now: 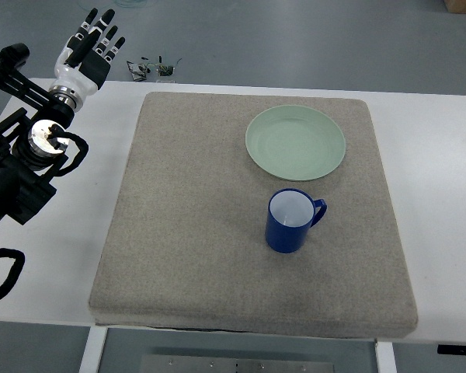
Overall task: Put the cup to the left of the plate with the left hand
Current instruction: 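Raise the left hand from its rest pose above the board edge, then reach the open left hand across the board toward the blue mug, then close the left hand fingers around the blue mug body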
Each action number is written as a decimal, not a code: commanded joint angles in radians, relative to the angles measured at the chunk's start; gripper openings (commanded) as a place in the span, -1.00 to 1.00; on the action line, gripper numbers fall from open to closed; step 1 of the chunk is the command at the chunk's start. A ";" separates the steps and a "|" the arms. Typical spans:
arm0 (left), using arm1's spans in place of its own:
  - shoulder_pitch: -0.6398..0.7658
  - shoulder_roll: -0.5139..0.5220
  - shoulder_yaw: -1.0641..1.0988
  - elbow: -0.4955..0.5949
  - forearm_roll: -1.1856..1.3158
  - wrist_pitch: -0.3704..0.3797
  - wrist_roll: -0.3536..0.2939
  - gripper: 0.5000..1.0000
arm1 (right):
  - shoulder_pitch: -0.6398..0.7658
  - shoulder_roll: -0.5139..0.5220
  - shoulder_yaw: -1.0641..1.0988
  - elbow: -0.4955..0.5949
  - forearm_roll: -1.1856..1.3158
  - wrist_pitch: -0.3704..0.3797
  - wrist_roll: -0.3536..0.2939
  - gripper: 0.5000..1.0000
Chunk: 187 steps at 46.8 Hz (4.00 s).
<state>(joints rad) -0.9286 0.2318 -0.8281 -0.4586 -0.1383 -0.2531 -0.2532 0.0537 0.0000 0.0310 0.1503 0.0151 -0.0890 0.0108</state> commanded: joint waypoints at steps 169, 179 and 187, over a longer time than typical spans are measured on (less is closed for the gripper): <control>0.074 -0.011 0.561 -0.503 0.758 -0.213 -0.037 0.97 | 0.000 0.000 0.000 0.000 0.000 0.000 0.000 0.73; 0.074 -0.028 0.563 -0.502 0.758 -0.212 -0.034 0.98 | 0.000 0.000 0.000 0.000 0.000 0.000 0.000 0.73; 0.074 -0.040 0.563 -0.489 0.760 -0.210 -0.028 0.96 | 0.000 0.000 0.000 0.000 0.000 0.000 0.000 0.73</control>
<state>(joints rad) -0.8545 0.1935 -0.2656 -0.9554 0.6206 -0.4634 -0.2827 0.0537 0.0000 0.0311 0.1503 0.0152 -0.0890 0.0107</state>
